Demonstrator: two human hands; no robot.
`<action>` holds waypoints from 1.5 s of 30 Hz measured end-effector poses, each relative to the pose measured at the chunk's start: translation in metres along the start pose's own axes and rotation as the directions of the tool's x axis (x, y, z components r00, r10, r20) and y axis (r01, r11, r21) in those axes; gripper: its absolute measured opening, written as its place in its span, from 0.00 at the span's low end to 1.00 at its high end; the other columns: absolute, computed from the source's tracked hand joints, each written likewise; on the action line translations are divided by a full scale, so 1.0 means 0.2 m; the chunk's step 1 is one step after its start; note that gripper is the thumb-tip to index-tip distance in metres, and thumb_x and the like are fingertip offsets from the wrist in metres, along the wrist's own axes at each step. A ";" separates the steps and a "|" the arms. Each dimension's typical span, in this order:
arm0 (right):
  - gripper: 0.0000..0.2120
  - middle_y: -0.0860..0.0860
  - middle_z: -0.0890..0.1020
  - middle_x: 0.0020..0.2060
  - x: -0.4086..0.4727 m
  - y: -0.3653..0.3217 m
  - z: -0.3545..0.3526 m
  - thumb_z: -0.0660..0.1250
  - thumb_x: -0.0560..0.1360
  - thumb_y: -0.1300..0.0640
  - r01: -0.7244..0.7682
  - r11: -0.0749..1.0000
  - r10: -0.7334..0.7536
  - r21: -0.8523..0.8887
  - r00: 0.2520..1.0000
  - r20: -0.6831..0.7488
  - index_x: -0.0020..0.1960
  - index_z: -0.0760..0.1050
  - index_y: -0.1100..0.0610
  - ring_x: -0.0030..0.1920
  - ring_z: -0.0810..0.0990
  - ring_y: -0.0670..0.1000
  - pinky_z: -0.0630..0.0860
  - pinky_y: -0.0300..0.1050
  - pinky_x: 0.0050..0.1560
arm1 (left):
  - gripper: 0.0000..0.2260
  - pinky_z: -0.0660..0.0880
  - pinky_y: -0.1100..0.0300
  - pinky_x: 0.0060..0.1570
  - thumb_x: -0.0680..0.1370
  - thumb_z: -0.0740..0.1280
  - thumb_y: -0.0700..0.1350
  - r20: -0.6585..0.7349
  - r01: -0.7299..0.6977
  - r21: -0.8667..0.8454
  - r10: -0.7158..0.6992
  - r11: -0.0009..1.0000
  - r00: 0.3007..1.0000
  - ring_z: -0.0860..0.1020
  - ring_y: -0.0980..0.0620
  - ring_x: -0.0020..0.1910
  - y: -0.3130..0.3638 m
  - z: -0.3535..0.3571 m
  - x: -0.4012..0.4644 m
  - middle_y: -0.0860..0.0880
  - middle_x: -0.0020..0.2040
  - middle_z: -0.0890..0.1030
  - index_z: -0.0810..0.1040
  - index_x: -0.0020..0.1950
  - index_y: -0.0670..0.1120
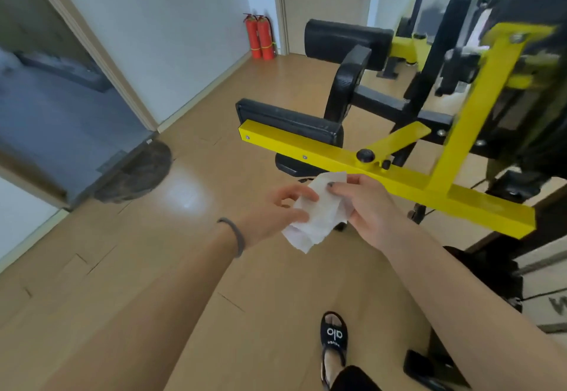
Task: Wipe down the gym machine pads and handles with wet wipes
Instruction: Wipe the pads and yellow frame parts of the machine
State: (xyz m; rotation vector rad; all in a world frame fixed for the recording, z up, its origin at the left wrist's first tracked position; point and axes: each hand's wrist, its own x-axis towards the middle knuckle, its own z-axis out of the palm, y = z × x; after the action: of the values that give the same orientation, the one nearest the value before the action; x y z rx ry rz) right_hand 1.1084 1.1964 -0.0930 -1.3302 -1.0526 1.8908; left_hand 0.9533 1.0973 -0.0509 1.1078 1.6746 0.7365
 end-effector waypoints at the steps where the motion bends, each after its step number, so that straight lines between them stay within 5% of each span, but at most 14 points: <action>1: 0.13 0.61 0.84 0.53 0.09 -0.04 0.01 0.71 0.76 0.67 -0.002 1.000 0.002 0.011 1.000 0.002 0.59 0.75 0.61 0.51 0.85 0.60 0.81 0.57 0.49 | 0.15 0.77 0.65 0.45 0.77 0.67 0.34 0.013 0.006 0.004 -0.006 1.000 1.000 0.80 0.50 0.49 0.02 -0.04 0.09 0.47 0.56 0.80 0.79 0.60 0.49; 4: 0.13 0.61 0.84 0.53 0.33 -0.16 0.05 0.71 0.76 0.67 0.026 1.000 -0.026 -0.015 1.000 -0.001 0.59 0.75 0.60 0.52 0.85 0.60 0.81 0.58 0.53 | 0.18 0.75 0.69 0.38 0.75 0.68 0.32 0.018 -0.014 0.020 0.013 1.000 1.000 0.78 0.55 0.44 0.09 -0.17 0.33 0.50 0.54 0.77 0.77 0.62 0.46; 7: 0.13 0.59 0.83 0.53 0.54 -0.29 0.11 0.73 0.73 0.65 0.089 0.993 -0.093 -0.075 0.995 -0.048 0.55 0.77 0.56 0.54 0.83 0.59 0.81 0.58 0.57 | 0.20 0.79 0.58 0.44 0.69 0.72 0.38 0.004 -0.036 0.026 0.036 0.999 0.999 0.81 0.49 0.47 0.11 -0.29 0.57 0.49 0.55 0.79 0.78 0.59 0.51; 13: 0.13 0.55 0.85 0.47 0.91 -0.46 0.23 0.69 0.71 0.73 0.210 0.957 -0.240 -0.198 0.961 -0.140 0.51 0.77 0.59 0.47 0.84 0.54 0.80 0.43 0.41 | 0.10 0.76 0.59 0.40 0.72 0.71 0.40 -0.132 -0.238 0.283 0.283 0.929 0.950 0.78 0.50 0.45 0.14 -0.49 1.06 0.52 0.48 0.79 0.78 0.50 0.51; 17: 0.12 0.50 0.85 0.47 1.15 -0.48 0.31 0.71 0.72 0.68 0.245 0.898 -0.339 -0.366 0.915 -0.218 0.51 0.79 0.54 0.51 0.83 0.50 0.82 0.49 0.52 | 0.17 0.70 0.59 0.38 0.75 0.70 0.43 0.057 -0.286 0.484 0.296 0.827 0.953 0.73 0.50 0.42 0.14 -0.63 1.38 0.53 0.46 0.74 0.70 0.61 0.50; 20: 0.11 0.45 0.83 0.49 1.28 -0.47 0.37 0.69 0.77 0.64 0.235 0.822 -0.371 -0.519 0.912 -0.174 0.54 0.79 0.50 0.52 0.81 0.44 0.79 0.38 0.49 | 0.24 0.72 0.55 0.41 0.79 0.66 0.48 0.222 -0.349 0.790 0.297 0.503 0.929 0.74 0.48 0.46 0.10 -0.70 1.56 0.49 0.55 0.72 0.60 0.72 0.53; 23: 0.12 0.42 0.80 0.56 1.32 -0.43 0.39 0.65 0.82 0.57 0.171 0.766 -0.352 -0.620 0.918 -0.182 0.64 0.77 0.48 0.57 0.76 0.42 0.70 0.31 0.47 | 0.15 0.69 0.55 0.45 0.80 0.60 0.51 0.383 -0.453 0.888 0.419 0.079 0.824 0.70 0.46 0.51 0.06 -0.76 1.68 0.45 0.59 0.71 0.69 0.67 0.52; 28: 0.13 0.45 0.80 0.54 1.32 -0.32 0.31 0.55 0.86 0.50 -0.003 0.832 -0.314 -0.555 0.822 -0.475 0.65 0.76 0.49 0.55 0.77 0.48 0.74 0.45 0.53 | 0.19 0.69 0.52 0.63 0.81 0.60 0.59 0.591 -0.610 0.785 0.432 -0.111 0.682 0.69 0.43 0.63 0.03 -0.77 1.83 0.44 0.67 0.70 0.69 0.66 0.49; 32: 0.16 0.47 0.81 0.55 1.38 -0.25 0.27 0.50 0.86 0.48 -0.067 0.979 -0.059 -0.192 0.809 -0.585 0.58 0.76 0.50 0.60 0.76 0.50 0.70 0.46 0.54 | 0.27 0.71 0.56 0.64 0.83 0.57 0.61 0.694 -0.714 0.699 0.284 -0.042 0.662 0.73 0.48 0.65 0.05 -0.65 1.90 0.47 0.71 0.72 0.59 0.76 0.46; 37: 0.27 0.50 0.83 0.56 1.39 -0.22 0.25 0.46 0.87 0.44 -0.005 0.994 0.068 0.110 0.816 -0.574 0.64 0.79 0.56 0.59 0.79 0.49 0.69 0.37 0.49 | 0.26 0.75 0.57 0.55 0.82 0.57 0.62 0.701 -0.716 0.694 0.296 -0.076 0.648 0.77 0.48 0.58 0.07 -0.46 1.90 0.47 0.64 0.76 0.64 0.72 0.45; 43: 0.26 0.50 0.82 0.56 1.39 -0.21 0.23 0.47 0.86 0.43 -0.024 0.982 0.118 0.187 0.851 -0.511 0.64 0.79 0.54 0.53 0.79 0.47 0.75 0.40 0.47 | 0.27 0.77 0.56 0.60 0.82 0.59 0.61 0.687 -0.743 0.669 0.355 0.033 0.634 0.78 0.49 0.61 0.09 -0.32 1.87 0.47 0.67 0.75 0.64 0.74 0.46; 45: 0.27 0.50 0.83 0.57 1.38 -0.20 0.22 0.45 0.86 0.42 -0.004 0.987 0.089 0.163 0.853 -0.515 0.66 0.78 0.54 0.57 0.79 0.49 0.74 0.44 0.57 | 0.28 0.76 0.55 0.63 0.81 0.59 0.62 0.684 -0.740 0.671 0.341 0.055 0.645 0.76 0.49 0.65 0.07 -0.42 1.87 0.48 0.69 0.74 0.62 0.75 0.46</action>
State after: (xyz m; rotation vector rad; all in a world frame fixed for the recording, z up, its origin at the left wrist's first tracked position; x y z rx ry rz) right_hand 0.9776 1.4301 -0.1827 -1.6558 -0.5830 1.4708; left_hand 0.8324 1.4469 -0.1546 2.7168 1.1889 -0.2209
